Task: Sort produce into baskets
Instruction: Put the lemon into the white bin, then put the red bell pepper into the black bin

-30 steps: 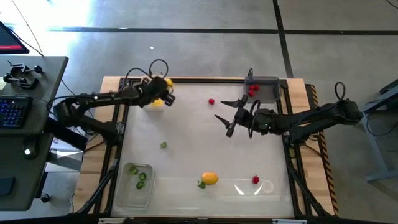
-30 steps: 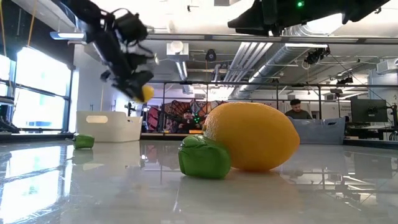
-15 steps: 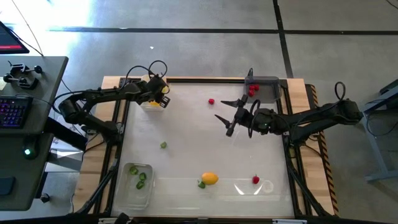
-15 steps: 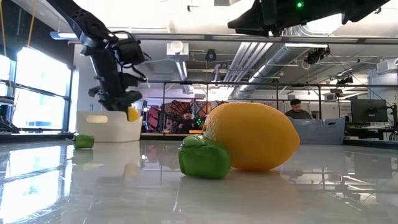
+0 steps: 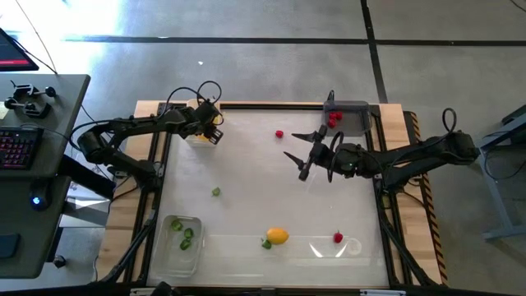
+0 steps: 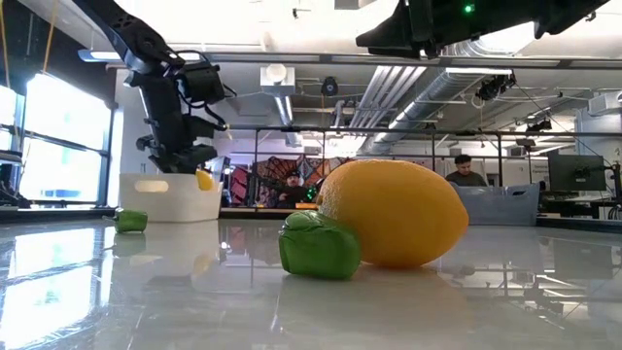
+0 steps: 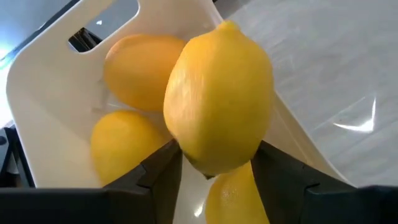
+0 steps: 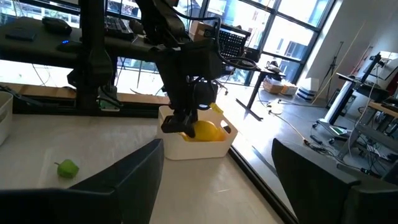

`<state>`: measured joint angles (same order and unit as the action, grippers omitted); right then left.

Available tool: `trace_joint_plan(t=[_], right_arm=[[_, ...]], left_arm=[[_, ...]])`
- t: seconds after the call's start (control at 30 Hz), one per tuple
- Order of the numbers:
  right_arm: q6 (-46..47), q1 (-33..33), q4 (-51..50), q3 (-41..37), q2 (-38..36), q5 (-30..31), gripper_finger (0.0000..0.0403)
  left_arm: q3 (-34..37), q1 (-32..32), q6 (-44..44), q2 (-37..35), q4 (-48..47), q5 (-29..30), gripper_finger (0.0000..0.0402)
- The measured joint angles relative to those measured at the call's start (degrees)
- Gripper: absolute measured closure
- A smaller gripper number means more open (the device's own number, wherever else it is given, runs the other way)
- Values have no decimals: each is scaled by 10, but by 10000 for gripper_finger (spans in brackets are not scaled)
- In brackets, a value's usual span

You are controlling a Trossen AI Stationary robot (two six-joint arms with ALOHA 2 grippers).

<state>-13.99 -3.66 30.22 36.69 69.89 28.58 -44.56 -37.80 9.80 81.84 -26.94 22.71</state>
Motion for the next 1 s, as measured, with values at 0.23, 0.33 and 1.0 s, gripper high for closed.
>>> trace_joint_plan(t=[0.23,0.33,1.0], right_arm=[[0,0,0,0,0,0,111],[0,0,0,0,0,0,111],[1,0,-50,0,0,0,112]], left_arm=[[0,0,-27,0,1,4,199],[-2,0,-37,0,-1,20,199],[0,43,-173,-1,117,-37,284]])
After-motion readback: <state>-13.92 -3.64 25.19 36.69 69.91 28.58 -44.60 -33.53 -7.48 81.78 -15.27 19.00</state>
